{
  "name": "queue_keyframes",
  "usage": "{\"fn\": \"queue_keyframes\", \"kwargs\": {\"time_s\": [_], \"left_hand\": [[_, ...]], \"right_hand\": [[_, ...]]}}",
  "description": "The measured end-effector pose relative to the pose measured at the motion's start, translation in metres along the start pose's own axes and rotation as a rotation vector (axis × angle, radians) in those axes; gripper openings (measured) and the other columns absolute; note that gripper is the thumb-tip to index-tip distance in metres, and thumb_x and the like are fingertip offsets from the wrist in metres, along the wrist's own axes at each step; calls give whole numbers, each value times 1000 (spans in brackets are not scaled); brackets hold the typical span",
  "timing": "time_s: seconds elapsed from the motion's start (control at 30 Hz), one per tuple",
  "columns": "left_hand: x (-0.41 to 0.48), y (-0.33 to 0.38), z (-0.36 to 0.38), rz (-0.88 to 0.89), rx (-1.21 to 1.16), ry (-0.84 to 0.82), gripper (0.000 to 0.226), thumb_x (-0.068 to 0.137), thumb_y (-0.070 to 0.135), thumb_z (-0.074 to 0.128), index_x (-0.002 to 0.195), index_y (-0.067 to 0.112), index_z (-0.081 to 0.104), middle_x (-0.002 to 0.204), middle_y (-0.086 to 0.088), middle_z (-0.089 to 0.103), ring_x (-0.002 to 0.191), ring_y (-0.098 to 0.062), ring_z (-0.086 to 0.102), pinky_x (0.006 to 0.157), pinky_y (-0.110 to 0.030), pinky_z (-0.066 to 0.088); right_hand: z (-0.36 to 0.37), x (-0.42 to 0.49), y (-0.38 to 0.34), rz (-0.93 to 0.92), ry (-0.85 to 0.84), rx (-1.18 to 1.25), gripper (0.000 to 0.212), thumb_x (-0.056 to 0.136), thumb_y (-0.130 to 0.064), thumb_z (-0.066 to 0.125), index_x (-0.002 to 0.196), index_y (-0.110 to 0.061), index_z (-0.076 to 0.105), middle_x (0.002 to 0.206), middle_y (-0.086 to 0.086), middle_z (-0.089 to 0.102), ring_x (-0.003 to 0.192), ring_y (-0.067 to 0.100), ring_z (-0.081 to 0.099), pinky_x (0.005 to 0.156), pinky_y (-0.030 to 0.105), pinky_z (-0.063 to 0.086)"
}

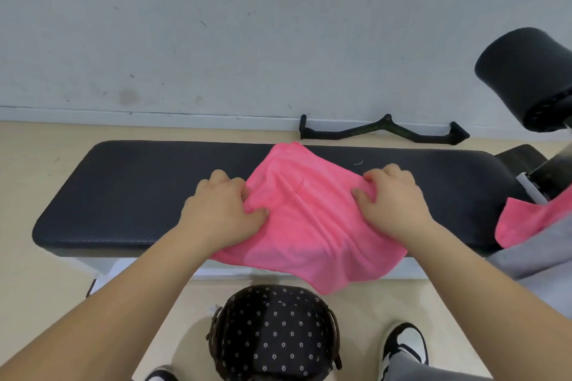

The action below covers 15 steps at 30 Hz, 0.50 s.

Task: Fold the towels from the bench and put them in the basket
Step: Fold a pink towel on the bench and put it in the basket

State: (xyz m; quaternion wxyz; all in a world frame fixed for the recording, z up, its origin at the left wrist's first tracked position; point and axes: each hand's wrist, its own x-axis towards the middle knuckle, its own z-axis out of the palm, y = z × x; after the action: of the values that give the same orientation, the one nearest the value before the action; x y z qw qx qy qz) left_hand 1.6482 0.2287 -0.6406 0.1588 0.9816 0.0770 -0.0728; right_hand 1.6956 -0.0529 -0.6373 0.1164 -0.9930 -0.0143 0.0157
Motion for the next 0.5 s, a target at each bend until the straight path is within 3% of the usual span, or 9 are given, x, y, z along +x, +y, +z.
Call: {"fn": "queue_keyframes", "kwargs": {"time_s": [0.07,0.17,0.23,0.37,0.43,0.5], "left_hand": [[-2,-2,-3,4,-13,-38,30,79,57,64,83,29,52,104,5,42,98,-22,49,83,-41,53],[-4,-4,-7,49,-51,-109,28,84,47,66,83,20,58,91,3,56,79,-19,59,64,-33,49],[-5,-4,-6,91,-55,-124,25,89,42,66,84,18,60,80,4,63,73,-16,61,63,-33,47],[-4,-3,0,237,-106,-24,24,90,37,67,75,26,53,84,5,56,75,-17,57,61,-31,42],[-4,-2,6,325,-101,3,27,91,40,69,75,33,48,89,8,50,76,-16,56,65,-33,45],[-3,-1,11,364,-118,14,24,92,39,69,80,34,49,92,10,49,79,-16,57,70,-35,49]], "right_hand": [[-2,2,3,4,-2,68,27,98,-43,56,114,-24,64,110,0,62,103,26,59,85,43,53],[-8,-1,6,28,-117,132,15,97,-41,55,98,-26,59,92,-9,64,85,17,62,73,40,56],[-16,-2,14,81,-201,90,16,91,-38,60,89,-22,61,86,-7,66,82,18,64,75,41,58],[-42,-20,29,205,-493,27,26,78,-29,68,65,-7,58,52,1,56,50,20,49,52,27,44],[-51,-31,36,215,-615,-75,28,80,-31,69,77,-3,73,59,3,71,51,18,58,51,26,49],[-51,-37,38,188,-575,-61,31,80,-39,74,80,-8,77,70,4,77,55,14,64,51,23,51]]}}
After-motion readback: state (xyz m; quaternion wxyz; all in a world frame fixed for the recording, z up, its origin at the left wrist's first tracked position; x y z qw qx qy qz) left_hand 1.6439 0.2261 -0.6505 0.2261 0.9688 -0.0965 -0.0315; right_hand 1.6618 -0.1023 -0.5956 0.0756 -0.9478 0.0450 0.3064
